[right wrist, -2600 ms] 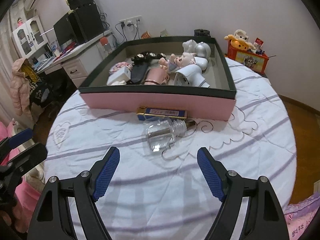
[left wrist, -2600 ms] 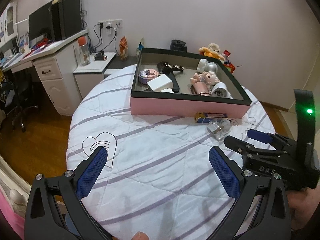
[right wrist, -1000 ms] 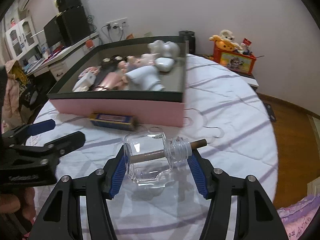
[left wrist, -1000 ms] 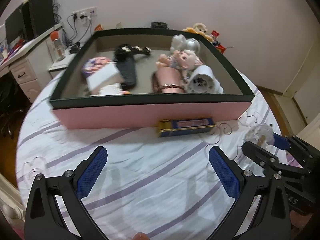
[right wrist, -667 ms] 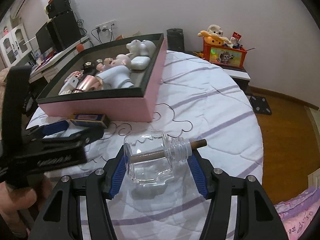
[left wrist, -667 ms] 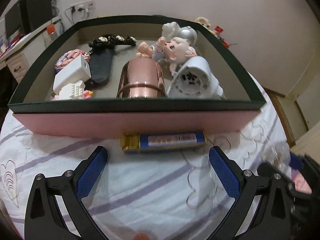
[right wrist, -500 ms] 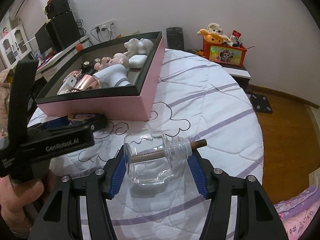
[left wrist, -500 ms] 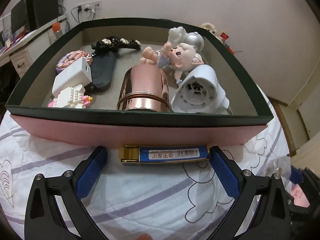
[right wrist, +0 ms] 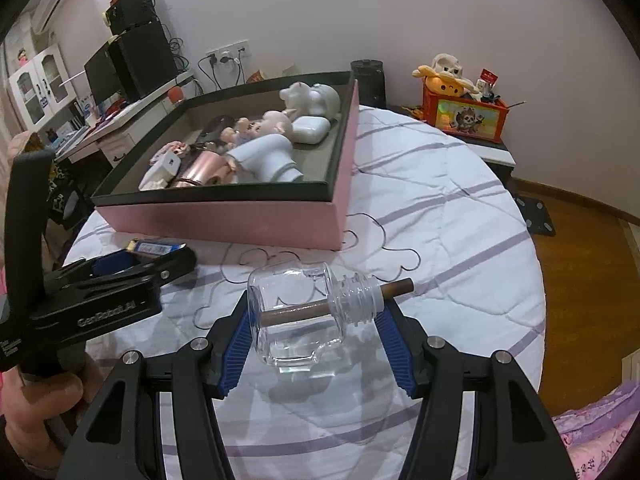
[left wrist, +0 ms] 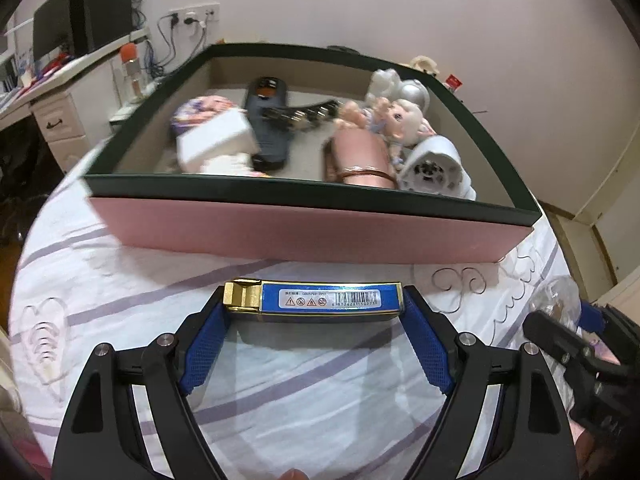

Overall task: Organize rigid objects
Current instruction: 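Carry the battery box with the left gripper while the right carries the bottle over the tray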

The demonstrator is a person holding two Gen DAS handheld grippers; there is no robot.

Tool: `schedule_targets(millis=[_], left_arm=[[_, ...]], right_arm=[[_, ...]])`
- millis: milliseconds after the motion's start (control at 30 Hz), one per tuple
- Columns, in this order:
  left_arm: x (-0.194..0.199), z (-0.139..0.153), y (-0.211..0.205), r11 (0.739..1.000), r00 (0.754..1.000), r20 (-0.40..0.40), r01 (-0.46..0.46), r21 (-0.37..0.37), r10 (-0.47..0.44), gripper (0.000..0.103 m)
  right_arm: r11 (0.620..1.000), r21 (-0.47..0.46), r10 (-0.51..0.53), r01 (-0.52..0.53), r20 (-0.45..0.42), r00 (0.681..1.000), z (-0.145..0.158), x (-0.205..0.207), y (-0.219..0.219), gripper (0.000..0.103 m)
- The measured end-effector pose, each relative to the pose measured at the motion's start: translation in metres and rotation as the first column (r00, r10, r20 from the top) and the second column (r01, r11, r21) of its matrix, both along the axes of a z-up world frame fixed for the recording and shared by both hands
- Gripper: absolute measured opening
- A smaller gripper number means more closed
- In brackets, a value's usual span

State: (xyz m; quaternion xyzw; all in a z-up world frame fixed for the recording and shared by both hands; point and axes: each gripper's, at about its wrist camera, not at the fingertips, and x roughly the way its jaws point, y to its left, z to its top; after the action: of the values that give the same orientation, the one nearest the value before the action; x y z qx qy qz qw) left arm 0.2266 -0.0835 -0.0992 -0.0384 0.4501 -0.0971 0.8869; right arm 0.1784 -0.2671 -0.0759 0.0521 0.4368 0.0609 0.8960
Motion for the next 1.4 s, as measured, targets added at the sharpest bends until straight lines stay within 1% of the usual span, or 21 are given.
schedule_targets(millis=[100,233,400,633,833,933,1033,1167,1300,1400], left_arm=[[-0.004,0.010,0.015,1.000,1.000,0.021,-0.014,0.004,0.014,0.084],[-0.008,0.030,0.032,1.000,0.998,0.064,-0.026,0.004,0.026,0.084],[-0.005,0.057,0.042,1.000,0.993,0.118,-0.021,0.004,0.021,0.084],[0.017,0.092,0.050,1.000,0.984,0.175,-0.013,0.016,0.010,0.084],[0.049,0.111,0.050,0.999,0.978,0.207,-0.012,0.042,0.003,0.084],[0.071,0.113,0.048,0.998,0.979,0.206,-0.006,0.057,-0.006,0.084],[0.096,0.110,0.046,0.997,0.981,0.193,0.003,0.071,-0.016,0.084],[0.129,0.099,0.041,0.996,0.986,0.163,0.016,0.085,-0.030,0.084],[0.153,0.082,0.037,0.995,0.991,0.129,0.029,0.091,-0.041,0.084],[0.166,0.072,0.033,0.995,0.993,0.109,0.038,0.091,-0.048,0.084]], right_arm=[[1.000,-0.003,0.008,-0.008,0.011,1.000,0.006,0.000,0.006,0.060],[1.000,-0.006,0.027,-0.027,0.034,0.999,0.017,0.002,0.018,0.060],[0.998,-0.023,0.054,-0.052,0.075,0.996,0.036,0.010,0.033,0.060],[0.994,-0.050,0.098,-0.092,0.138,0.986,0.065,0.033,0.054,0.060],[0.991,-0.056,0.130,-0.122,0.174,0.976,0.083,0.072,0.065,0.060],[0.990,-0.052,0.139,-0.132,0.176,0.975,0.086,0.098,0.069,0.060],[0.990,-0.044,0.136,-0.131,0.156,0.978,0.083,0.127,0.070,0.060],[0.992,-0.046,0.119,-0.116,0.078,0.990,0.062,0.168,0.068,0.060],[0.992,-0.056,0.113,-0.112,0.013,0.994,0.041,0.194,0.066,0.060],[0.992,-0.059,0.109,-0.110,-0.014,0.994,0.030,0.204,0.064,0.060]])
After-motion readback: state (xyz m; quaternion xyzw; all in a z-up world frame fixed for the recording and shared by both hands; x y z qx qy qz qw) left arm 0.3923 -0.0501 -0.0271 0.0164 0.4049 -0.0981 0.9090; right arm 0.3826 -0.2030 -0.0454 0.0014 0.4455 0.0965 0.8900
